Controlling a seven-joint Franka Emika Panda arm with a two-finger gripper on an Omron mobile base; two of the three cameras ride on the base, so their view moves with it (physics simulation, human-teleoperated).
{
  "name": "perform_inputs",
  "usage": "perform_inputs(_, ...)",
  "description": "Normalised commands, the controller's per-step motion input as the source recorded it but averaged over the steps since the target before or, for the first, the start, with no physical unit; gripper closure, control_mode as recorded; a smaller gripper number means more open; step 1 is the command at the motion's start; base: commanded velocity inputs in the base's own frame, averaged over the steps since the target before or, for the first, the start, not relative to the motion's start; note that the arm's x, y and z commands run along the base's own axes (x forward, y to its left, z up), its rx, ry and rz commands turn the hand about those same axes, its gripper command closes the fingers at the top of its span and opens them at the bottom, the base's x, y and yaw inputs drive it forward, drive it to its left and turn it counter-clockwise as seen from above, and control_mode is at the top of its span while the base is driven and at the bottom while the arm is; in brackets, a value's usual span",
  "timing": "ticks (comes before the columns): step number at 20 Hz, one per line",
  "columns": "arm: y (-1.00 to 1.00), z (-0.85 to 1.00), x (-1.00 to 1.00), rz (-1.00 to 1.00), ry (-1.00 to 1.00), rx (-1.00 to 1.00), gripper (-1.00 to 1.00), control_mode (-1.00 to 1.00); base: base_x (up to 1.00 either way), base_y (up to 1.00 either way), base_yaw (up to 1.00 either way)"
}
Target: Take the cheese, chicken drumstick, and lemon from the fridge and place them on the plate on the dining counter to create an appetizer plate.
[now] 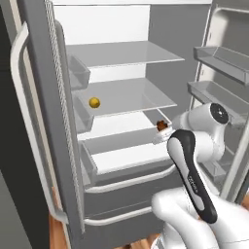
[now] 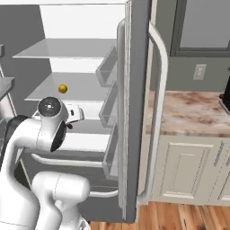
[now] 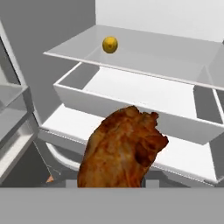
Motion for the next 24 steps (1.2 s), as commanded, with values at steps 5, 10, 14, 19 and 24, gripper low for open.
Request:
perform_inputs(5, 0.0, 0.0, 0.0, 0.0, 0.0, 0.0, 1.0, 1.0, -0.83, 0.34, 0.01)
perform_inputs(10, 0.0, 0.0, 0.0, 0.0, 0.0, 0.0, 1.0, 1.0, -0.69, 0.49, 0.21)
perform_inputs(14, 0.0, 0.0, 0.0, 0.0, 0.0, 0.0, 1.0, 1.0, -0.27, 0.21, 0.53)
perform_inputs(19, 0.0, 0.0, 0.0, 0.0, 0.0, 0.0, 1.0, 1.0, -0.14, 0.0, 0.72)
perform_inputs(24, 0.0, 0.0, 0.0, 0.0, 0.0, 0.0, 1.0, 1.0, -0.04, 0.06, 0.78)
